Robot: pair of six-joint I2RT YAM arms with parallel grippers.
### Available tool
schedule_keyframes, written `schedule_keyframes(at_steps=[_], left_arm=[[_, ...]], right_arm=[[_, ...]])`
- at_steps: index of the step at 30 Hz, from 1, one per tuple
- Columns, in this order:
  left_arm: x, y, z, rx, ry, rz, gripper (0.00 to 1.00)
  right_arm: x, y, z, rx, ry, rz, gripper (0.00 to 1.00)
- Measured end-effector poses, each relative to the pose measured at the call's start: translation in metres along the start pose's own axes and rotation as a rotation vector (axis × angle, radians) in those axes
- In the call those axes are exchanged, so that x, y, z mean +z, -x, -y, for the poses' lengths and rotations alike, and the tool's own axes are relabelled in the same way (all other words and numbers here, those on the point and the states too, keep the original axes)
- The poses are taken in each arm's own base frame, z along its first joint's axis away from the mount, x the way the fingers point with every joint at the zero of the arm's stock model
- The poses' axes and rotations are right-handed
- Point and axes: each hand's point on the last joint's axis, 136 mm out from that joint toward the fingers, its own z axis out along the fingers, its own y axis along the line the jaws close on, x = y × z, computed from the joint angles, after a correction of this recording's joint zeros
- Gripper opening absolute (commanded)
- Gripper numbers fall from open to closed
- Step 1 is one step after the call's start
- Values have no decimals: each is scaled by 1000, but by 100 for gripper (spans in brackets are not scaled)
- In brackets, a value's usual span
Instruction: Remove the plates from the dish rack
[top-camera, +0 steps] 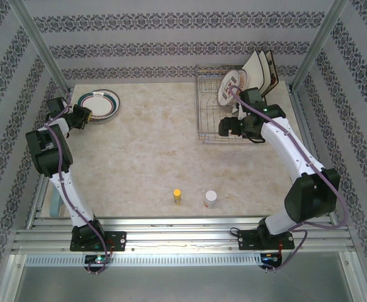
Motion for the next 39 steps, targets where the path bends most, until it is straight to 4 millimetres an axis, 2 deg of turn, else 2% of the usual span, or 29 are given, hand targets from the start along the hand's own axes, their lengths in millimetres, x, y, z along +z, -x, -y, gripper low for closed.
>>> schedule_keyframes(at_steps=[6,11,22,28,36,39], left_arm=[[-3,2,6,73,55,-14,26],[-4,-6,4,153,135,-41,33],[-12,-22,-11,358,357,-108,50],[-16,-37,-24,422,444,-164,53],[-23,-36,-24,490,492,-187,73],[-27,-37,-22,521,511,-195,86]], right_arm=[[0,0,0,0,0,0,98],[0,0,-1,0,4,-1,98],[0,0,-1,0,7,-1,98],[-3,0,-3,0,18,4,98],[-21,3,-6,-3,39,49,98],[-25,3,-6,-4,43,62,98]])
